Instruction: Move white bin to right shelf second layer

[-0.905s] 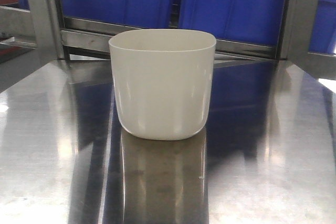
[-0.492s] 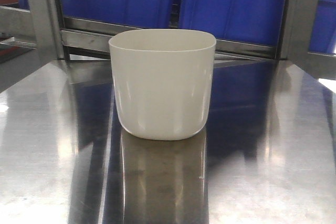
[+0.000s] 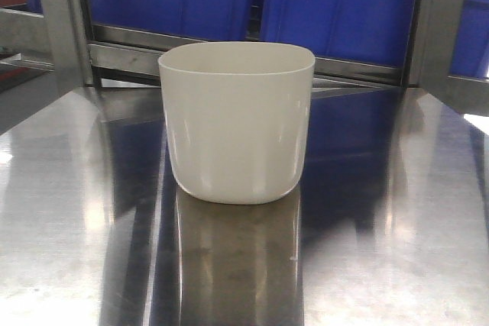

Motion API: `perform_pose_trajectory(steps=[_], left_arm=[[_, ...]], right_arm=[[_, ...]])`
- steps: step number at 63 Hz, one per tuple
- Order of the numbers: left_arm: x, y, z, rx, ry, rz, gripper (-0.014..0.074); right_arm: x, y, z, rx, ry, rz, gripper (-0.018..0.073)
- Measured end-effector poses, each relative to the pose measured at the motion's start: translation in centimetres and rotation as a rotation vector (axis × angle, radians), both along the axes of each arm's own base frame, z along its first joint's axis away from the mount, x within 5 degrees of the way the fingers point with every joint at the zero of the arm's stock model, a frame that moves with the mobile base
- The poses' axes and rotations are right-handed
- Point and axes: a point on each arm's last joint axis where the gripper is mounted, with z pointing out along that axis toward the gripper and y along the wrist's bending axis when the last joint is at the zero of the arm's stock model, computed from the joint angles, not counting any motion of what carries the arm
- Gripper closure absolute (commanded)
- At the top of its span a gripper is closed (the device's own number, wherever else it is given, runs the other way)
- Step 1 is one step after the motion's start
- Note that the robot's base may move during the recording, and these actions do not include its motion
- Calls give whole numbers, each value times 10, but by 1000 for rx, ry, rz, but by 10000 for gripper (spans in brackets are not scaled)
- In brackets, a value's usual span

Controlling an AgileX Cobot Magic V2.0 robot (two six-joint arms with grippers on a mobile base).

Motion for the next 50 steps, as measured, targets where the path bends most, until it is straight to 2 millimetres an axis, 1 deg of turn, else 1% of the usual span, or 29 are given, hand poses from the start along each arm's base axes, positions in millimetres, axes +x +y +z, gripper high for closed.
perform_pose_trajectory(steps=[9, 18, 28, 41, 50], left_arm=[[0, 0, 0, 0, 0, 0, 512], [0, 0, 0, 0, 0, 0, 512], [0, 0, 0, 0, 0, 0, 512], [0, 0, 0, 0, 0, 0, 512], [0, 0, 0, 0, 0, 0, 512]], right_arm=[[-1, 0, 19, -6, -17, 1, 511], [5, 1, 30, -50, 64, 10, 511], [14, 1, 40, -68, 109, 13, 511], [33, 2, 49, -74, 256, 22, 511], [55, 3, 57, -69, 387, 31, 511]])
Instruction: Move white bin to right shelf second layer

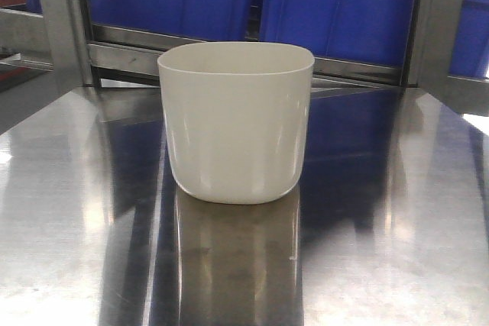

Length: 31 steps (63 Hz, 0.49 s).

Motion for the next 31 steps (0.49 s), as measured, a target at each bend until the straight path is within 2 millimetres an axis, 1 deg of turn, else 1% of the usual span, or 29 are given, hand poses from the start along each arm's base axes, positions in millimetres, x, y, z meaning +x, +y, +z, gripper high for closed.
perform_pose_trajectory(steps=[21, 31], left_arm=[[0, 0, 0, 0, 0, 0, 512], [0, 0, 0, 0, 0, 0, 512]], right_arm=[[42, 6, 27, 87, 243, -1, 511], [59, 19, 39, 164, 335, 7, 511]])
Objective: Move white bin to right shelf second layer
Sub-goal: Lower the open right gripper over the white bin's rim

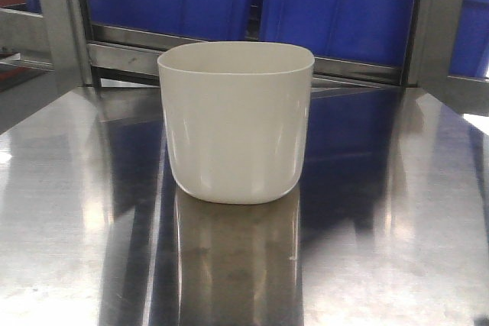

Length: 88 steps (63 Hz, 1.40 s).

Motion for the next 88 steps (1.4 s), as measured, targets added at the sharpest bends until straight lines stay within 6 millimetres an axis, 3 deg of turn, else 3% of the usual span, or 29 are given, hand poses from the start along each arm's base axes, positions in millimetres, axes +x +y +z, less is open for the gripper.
perform_pose_trajectory(steps=[10, 28, 48, 69, 88], left_arm=[[0, 0, 0, 0, 0, 0, 512], [0, 0, 0, 0, 0, 0, 512], [0, 0, 0, 0, 0, 0, 512], [0, 0, 0, 0, 0, 0, 512], [0, 0, 0, 0, 0, 0, 512]], right_arm=[[20, 21, 7, 70, 113, 13, 455], [58, 56, 25, 89, 287, 62, 167], [98, 105, 62, 91, 331, 166, 164], [145, 142, 43, 79, 474, 33, 164], [158, 165, 38, 39, 479, 51, 164]])
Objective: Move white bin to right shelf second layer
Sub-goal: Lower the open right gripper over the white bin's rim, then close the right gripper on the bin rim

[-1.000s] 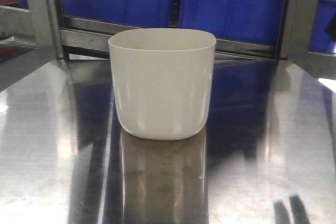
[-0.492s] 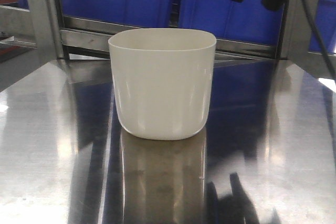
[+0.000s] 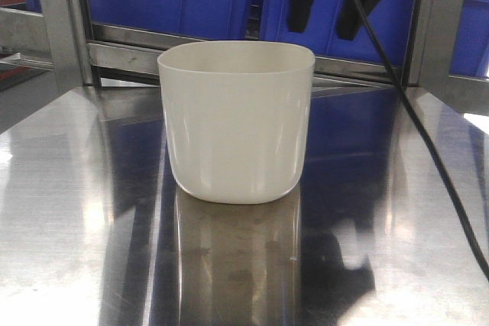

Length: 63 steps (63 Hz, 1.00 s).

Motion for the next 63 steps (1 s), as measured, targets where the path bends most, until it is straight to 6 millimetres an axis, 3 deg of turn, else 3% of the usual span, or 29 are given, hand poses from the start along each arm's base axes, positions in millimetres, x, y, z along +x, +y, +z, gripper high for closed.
perform_pose_trajectory(steps=[34, 63], left_arm=[[0, 0, 0, 0, 0, 0, 512], [0, 0, 0, 0, 0, 0, 512]], right_arm=[[19, 12, -45, -47, 110, -68, 164], [18, 14, -45, -73, 96, -65, 164]])
